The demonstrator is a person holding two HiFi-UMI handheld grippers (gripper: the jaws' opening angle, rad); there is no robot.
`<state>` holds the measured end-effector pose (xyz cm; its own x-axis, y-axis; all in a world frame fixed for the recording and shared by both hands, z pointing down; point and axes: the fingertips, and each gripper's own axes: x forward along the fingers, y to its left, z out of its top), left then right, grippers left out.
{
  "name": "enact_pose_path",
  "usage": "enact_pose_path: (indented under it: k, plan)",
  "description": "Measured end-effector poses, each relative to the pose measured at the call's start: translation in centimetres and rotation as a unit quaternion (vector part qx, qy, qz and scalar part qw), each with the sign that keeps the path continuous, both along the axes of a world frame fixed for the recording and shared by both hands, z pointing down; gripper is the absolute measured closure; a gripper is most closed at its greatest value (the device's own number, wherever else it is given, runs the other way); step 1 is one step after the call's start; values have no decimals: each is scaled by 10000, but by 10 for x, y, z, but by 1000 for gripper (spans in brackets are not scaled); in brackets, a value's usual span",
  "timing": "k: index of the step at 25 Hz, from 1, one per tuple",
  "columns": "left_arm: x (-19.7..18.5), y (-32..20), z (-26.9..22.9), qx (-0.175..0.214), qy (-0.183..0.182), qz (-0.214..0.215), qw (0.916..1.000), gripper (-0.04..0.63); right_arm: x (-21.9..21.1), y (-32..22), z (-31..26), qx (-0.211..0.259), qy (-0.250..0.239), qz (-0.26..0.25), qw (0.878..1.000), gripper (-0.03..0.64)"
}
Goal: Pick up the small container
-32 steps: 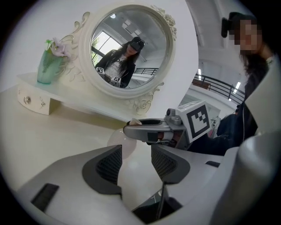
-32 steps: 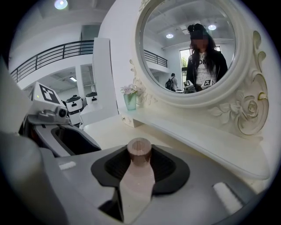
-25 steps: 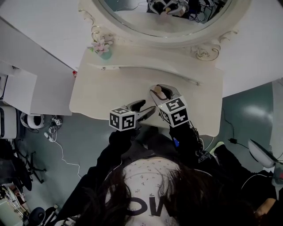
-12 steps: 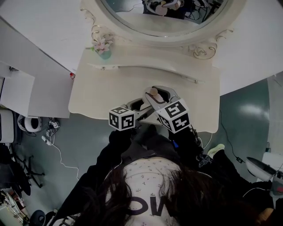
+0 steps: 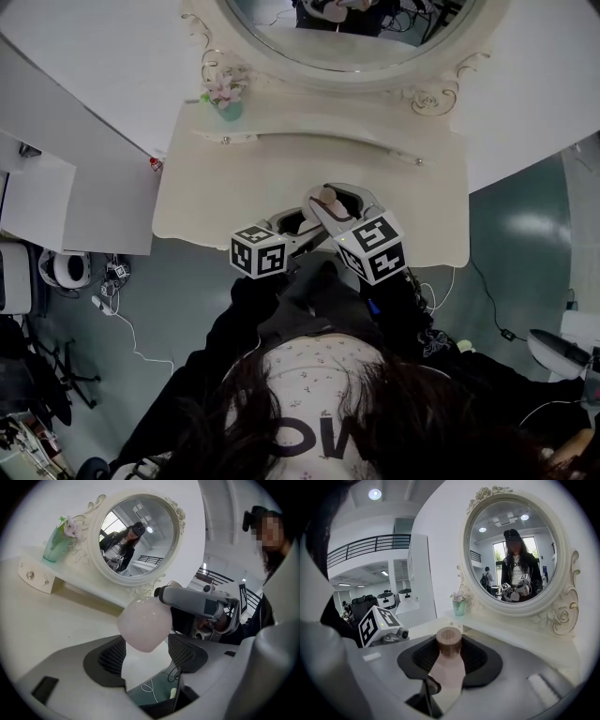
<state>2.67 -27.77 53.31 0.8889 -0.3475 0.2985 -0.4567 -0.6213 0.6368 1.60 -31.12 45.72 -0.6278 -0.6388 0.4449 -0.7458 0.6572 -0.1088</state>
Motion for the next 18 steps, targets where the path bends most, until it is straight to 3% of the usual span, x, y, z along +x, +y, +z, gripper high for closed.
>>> enact_pose_path:
  k: [18]
  plan:
    - [-50, 75, -10, 168, -98, 653, 9977, 313, -46, 78, -12, 175, 63, 568, 9982, 471]
